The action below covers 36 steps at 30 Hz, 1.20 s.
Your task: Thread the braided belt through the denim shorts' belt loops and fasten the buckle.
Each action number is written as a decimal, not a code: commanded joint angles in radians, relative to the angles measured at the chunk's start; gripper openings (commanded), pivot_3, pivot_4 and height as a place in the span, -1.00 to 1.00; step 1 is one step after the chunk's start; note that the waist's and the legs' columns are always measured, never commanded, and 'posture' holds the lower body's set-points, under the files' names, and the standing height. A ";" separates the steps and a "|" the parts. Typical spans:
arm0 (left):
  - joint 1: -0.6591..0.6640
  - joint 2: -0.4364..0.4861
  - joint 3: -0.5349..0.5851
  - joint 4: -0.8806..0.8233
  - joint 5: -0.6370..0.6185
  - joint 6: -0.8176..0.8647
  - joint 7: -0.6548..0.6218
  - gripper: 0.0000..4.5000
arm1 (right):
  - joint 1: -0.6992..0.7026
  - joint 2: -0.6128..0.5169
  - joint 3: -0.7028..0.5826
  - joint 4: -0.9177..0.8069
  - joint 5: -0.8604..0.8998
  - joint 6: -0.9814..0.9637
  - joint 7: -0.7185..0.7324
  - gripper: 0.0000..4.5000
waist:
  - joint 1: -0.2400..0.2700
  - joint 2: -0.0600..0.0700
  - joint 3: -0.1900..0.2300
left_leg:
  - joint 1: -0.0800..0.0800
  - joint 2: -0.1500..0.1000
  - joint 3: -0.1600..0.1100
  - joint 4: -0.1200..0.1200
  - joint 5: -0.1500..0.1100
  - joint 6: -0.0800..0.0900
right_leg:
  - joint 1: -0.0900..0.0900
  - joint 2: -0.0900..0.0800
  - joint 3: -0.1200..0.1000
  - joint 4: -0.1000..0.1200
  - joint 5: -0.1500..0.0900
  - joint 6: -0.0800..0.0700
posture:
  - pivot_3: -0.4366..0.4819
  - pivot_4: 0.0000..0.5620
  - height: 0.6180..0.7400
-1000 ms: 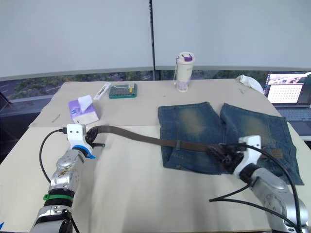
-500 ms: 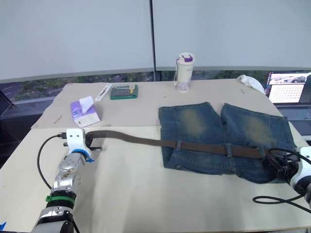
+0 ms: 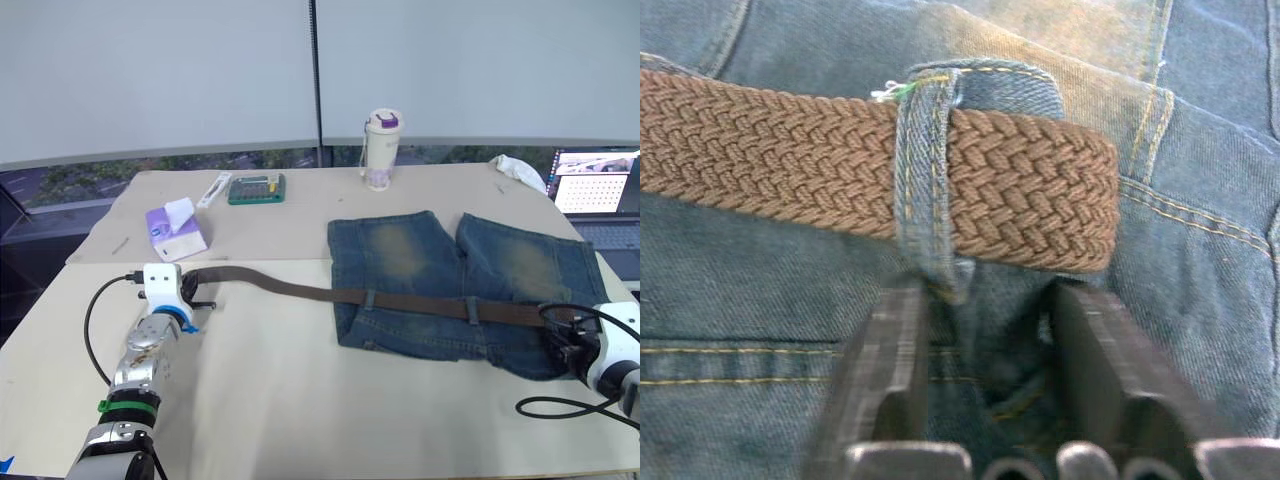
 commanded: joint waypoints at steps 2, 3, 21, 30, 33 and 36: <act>0.000 0.020 -0.004 0.010 0.028 0.005 0.024 -0.54 | -0.038 -0.015 -0.049 -0.010 0.013 0.005 -0.005 -0.99 | -0.002 0.000 0.000 | 0.000 0.000 0.000 0.000 0.000 0.000 | 0.000 0.000 0.000 0.000 0.000 0.000 | -0.05 -0.47 1.00; 0.000 0.024 -0.007 0.010 0.037 0.007 0.033 -0.38 | -0.039 -0.016 -0.047 -0.010 0.011 0.005 -0.001 -1.00 | -0.002 0.000 0.000 | 0.000 0.000 0.000 0.000 0.000 0.000 | 0.000 0.000 0.000 0.000 0.000 0.000 | -0.05 -0.47 1.00; -0.136 -0.092 -0.251 -0.225 -0.123 0.071 -0.432 0.99 | -0.017 -0.002 -0.039 -0.046 0.013 0.018 0.017 -1.00 | -0.004 -0.001 0.001 | -0.001 0.000 0.001 0.001 0.000 0.001 | 0.001 -0.001 0.000 0.000 0.000 0.000 | -0.05 -0.47 1.00; -0.314 -0.214 -0.414 0.103 -0.055 0.198 -0.601 0.99 | -0.009 0.017 -0.029 -0.071 0.014 0.019 0.009 -1.00 | -0.012 -0.001 0.001 | -0.002 -0.001 0.001 0.004 0.000 0.001 | 0.001 0.003 -0.001 0.000 0.000 0.000 | -0.05 -0.47 1.00; -0.365 -0.245 -0.424 0.214 -0.030 0.178 -0.625 0.99 | -0.001 0.022 -0.034 -0.081 0.012 0.018 0.003 -1.00 | -0.012 -0.002 0.001 | -0.001 -0.001 0.002 0.004 0.000 0.001 | 0.001 0.003 -0.001 0.000 0.000 0.000 | -0.05 -0.47 1.00; -0.378 -0.266 -0.439 0.257 -0.022 0.186 -0.685 0.99 | 0.011 0.028 -0.042 -0.094 0.011 0.017 -0.002 -1.00 | -0.013 -0.001 0.001 | -0.001 0.000 0.002 0.004 0.000 0.001 | 0.001 0.003 -0.001 0.000 0.000 0.000 | -0.05 -0.47 1.00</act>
